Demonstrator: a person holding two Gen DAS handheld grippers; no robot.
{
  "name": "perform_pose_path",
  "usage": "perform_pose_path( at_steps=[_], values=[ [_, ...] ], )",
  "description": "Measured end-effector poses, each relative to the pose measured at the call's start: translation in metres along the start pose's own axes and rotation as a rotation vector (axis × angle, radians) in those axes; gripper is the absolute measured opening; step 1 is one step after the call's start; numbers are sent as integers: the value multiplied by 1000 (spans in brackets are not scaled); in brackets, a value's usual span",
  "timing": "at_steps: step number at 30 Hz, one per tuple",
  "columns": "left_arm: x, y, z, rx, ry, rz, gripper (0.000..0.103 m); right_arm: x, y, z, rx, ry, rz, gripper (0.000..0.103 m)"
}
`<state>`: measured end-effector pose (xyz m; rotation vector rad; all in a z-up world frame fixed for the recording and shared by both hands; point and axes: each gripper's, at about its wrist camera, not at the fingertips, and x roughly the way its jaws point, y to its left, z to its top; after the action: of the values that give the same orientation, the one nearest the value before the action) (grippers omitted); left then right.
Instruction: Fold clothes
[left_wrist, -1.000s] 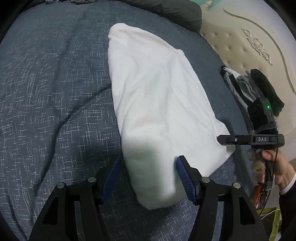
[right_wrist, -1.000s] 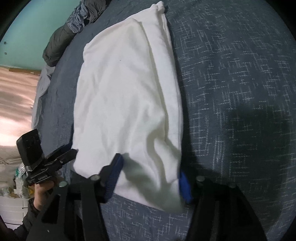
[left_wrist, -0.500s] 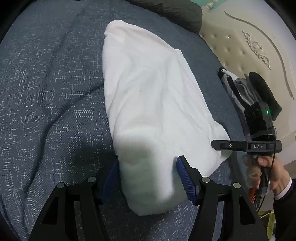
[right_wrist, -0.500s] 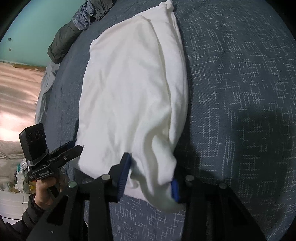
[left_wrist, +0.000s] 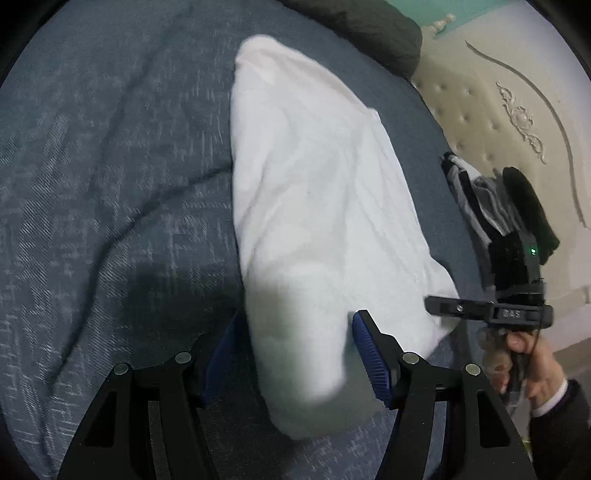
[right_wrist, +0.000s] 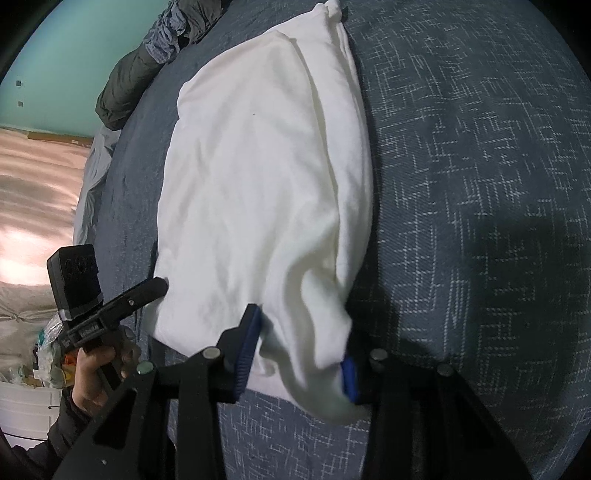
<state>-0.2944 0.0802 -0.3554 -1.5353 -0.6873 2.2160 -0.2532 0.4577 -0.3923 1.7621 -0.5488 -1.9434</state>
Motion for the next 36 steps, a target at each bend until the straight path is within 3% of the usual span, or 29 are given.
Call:
perform_pose_path(
  at_steps=[6, 15, 23, 30, 34, 36],
  values=[
    [7, 0, 0, -16, 25, -23, 66, 0, 0, 2, 4, -3, 0, 39],
    [12, -7, 2, -5, -9, -2, 65, 2, 6, 4, 1, -6, -4, 39],
    [16, -3, 1, -10, -5, -33, 67, 7, 6, 6, 2, -4, 2, 39],
    [22, -5, 1, -34, -10, -96, 90, 6, 1, 6, 2, 1, 4, 39],
    [23, -9, 1, -8, -5, -104, 90, 5, 2, 6, -1, 3, 3, 39],
    [22, -9, 2, 1, -6, -87, 83, 5, 2, 7, 0, 3, 5, 39]
  ],
)
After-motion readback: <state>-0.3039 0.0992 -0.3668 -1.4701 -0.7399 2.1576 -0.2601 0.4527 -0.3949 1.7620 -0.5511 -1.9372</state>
